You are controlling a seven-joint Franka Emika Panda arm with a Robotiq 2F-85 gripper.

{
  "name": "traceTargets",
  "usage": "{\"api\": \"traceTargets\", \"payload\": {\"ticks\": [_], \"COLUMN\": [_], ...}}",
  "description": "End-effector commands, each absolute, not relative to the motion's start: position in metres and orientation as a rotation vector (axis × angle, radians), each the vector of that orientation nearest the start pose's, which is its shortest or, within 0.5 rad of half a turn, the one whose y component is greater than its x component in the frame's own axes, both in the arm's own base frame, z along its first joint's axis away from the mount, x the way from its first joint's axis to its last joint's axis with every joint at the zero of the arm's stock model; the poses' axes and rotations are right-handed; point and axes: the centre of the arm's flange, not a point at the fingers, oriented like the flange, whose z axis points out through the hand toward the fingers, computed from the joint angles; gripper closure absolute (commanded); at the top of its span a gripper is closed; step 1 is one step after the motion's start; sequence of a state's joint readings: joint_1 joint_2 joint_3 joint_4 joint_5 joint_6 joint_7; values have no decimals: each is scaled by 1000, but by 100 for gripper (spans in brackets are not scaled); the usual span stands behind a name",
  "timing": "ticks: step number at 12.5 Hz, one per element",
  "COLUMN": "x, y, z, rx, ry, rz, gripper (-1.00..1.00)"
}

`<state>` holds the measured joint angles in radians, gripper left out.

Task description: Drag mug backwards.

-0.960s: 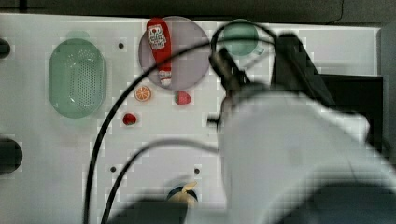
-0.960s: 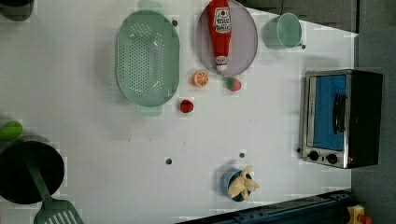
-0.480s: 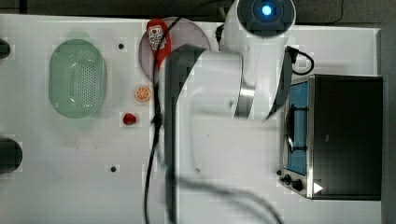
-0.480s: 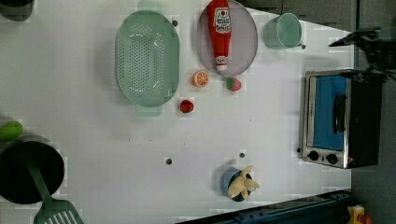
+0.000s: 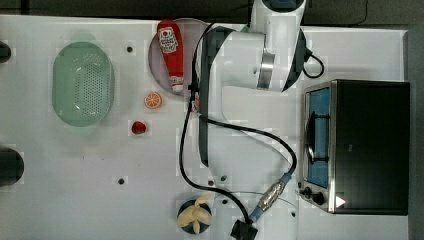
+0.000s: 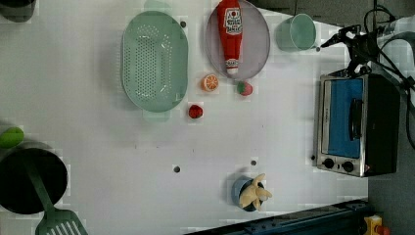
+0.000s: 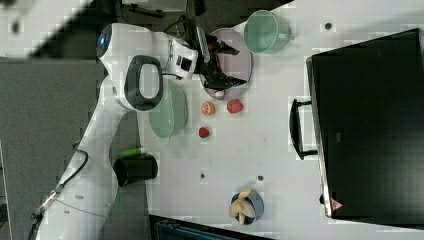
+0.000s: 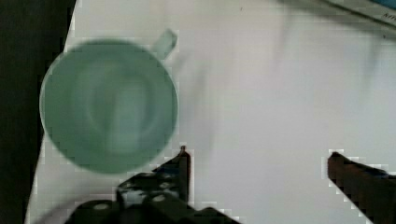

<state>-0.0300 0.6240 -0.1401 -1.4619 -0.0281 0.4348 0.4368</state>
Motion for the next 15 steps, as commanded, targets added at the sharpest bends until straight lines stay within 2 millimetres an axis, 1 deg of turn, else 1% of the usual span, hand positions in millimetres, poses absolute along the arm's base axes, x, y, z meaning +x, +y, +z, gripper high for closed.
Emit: {"api": "traceTargets", "payload": {"ticks": [1, 5, 8, 10, 11, 14, 15], "x": [726, 727, 732, 731, 730, 725, 724], "y": [-93, -99, -107, -106, -105, -101, -98], "z": [358, 300, 255, 224, 213, 189, 186], "rx": [-2304, -2301, -2276, -2221, -2201, -2184, -2172], "ry": [2210, 2267, 2260, 2268, 2270, 2257, 2258], "rz": [-146, -60, -100, -63, -56, -72, -60], "gripper": [-100, -100, -100, -100, -100, -100, -92]}}
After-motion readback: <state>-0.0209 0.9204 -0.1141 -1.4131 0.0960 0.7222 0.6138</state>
